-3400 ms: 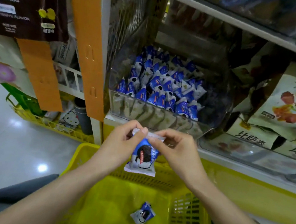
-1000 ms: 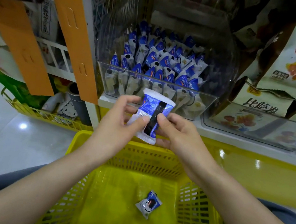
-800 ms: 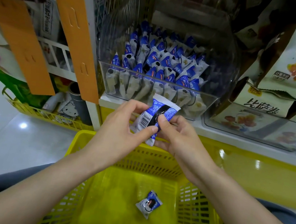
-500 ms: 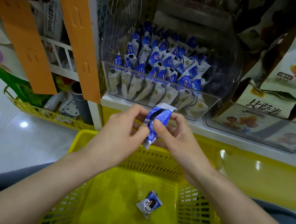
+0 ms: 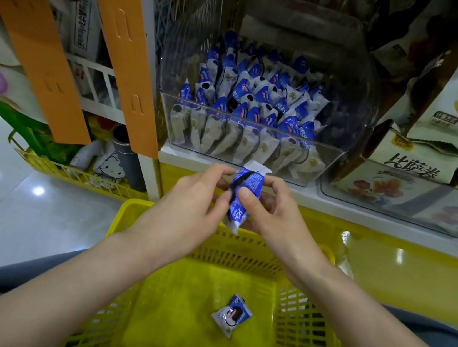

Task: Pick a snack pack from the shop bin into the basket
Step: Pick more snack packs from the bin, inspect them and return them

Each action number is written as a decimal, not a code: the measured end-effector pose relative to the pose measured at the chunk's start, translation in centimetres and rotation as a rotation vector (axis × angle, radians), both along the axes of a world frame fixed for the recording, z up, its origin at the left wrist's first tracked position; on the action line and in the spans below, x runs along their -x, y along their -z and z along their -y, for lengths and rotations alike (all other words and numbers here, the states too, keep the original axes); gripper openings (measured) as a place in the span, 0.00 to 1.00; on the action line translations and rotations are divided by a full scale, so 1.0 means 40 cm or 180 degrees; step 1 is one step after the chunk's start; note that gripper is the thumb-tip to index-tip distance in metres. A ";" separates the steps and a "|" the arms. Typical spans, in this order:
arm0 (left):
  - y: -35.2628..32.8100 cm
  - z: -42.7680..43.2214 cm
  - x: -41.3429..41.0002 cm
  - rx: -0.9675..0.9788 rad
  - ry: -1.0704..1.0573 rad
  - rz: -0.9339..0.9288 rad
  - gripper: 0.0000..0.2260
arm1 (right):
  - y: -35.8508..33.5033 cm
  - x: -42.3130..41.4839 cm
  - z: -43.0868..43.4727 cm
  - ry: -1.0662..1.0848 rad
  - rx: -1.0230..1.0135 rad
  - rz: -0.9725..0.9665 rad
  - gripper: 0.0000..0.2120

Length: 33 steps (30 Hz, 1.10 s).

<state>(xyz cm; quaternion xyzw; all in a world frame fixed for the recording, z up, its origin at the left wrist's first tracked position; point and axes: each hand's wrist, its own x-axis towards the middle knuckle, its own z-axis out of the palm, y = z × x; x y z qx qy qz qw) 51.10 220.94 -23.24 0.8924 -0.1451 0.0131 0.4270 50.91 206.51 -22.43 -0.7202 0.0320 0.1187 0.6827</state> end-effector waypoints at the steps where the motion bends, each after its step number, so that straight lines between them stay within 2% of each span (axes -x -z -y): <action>1: -0.003 0.000 0.002 0.0040 0.0024 0.0011 0.13 | 0.001 0.000 0.002 0.0026 -0.0044 0.0005 0.12; 4: -0.007 0.001 0.009 0.0079 0.0172 -0.0056 0.16 | -0.001 0.001 0.007 0.0052 -0.0086 -0.0008 0.13; 10: -0.017 -0.003 -0.004 0.0172 0.0263 -0.0125 0.11 | -0.008 0.004 0.007 0.0034 -0.0181 0.0004 0.11; 13: -0.018 -0.001 0.002 -0.0138 0.0145 0.0003 0.11 | -0.001 0.003 -0.001 0.0005 0.0029 0.0138 0.07; 16: -0.021 0.008 0.017 -0.0690 -0.0055 0.0426 0.12 | 0.003 0.002 -0.008 -0.0098 0.0298 0.0281 0.05; 21: -0.035 0.004 0.014 -0.1188 -0.0123 0.0765 0.12 | 0.006 0.002 -0.015 -0.0195 0.0302 0.0212 0.05; 23: -0.033 0.003 0.010 -0.1069 -0.0175 0.0664 0.10 | 0.009 0.004 -0.019 -0.0245 0.0308 0.0205 0.05; 27: -0.027 0.004 -0.001 -0.0423 -0.0302 0.0383 0.05 | 0.009 0.000 -0.016 -0.0249 0.0487 0.0318 0.06; 33: -0.024 -0.005 -0.005 -0.0493 -0.0259 0.0584 0.07 | 0.021 0.006 -0.012 -0.0426 0.0719 0.0556 0.09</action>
